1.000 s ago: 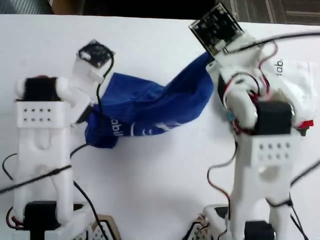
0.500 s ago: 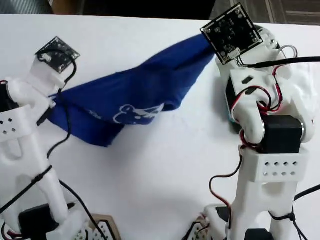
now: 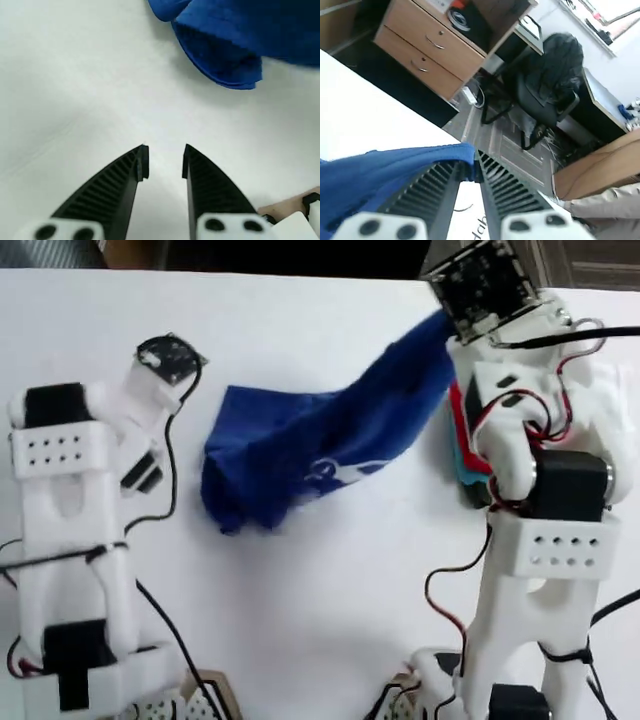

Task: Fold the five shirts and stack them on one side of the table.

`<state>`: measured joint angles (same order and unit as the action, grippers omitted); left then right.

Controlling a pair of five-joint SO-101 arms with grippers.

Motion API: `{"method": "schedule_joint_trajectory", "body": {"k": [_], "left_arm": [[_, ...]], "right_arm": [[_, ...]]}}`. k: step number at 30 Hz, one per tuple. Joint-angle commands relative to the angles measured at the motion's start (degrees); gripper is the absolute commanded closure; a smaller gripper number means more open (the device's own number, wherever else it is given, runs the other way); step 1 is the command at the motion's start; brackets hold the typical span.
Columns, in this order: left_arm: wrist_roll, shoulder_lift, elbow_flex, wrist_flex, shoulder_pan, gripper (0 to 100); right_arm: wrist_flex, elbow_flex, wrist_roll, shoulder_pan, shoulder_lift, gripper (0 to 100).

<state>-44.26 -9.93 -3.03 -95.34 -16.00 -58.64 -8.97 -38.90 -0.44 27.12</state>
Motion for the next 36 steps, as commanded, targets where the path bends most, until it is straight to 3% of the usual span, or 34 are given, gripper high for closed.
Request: {"method": "schedule_joint_trajectory", "body": {"k": [1,6,13,18,23,27,31,36], "left_arm": [[0.53,2.90,-0.04,1.14,0.26,88],[5.98,5.80,-0.48,1.23,4.13,88],[15.56,5.89,-1.19,1.32,20.75,88],[22.15,5.80,-6.20,8.00,26.55,88],[38.24,6.07,-9.54,17.23,28.57,88],[53.36,6.07,-12.53,18.46,30.77,88],[50.29,6.15,-16.84,18.81,34.37,88],[43.78,6.07,-24.04,25.41,38.59,88]], "right_arm": [[1.27,-0.79,0.35,1.19,0.31,97.8],[0.31,-0.53,0.35,0.92,0.48,97.8],[0.22,0.79,0.35,0.92,-0.13,97.8],[0.40,4.40,0.35,1.01,-0.13,97.8],[0.40,5.01,0.35,1.27,-0.13,97.8],[0.22,5.01,0.26,1.36,-0.13,97.8],[0.22,5.01,0.26,1.36,-0.57,97.8],[0.04,4.66,0.44,1.36,-4.26,97.8]]}}
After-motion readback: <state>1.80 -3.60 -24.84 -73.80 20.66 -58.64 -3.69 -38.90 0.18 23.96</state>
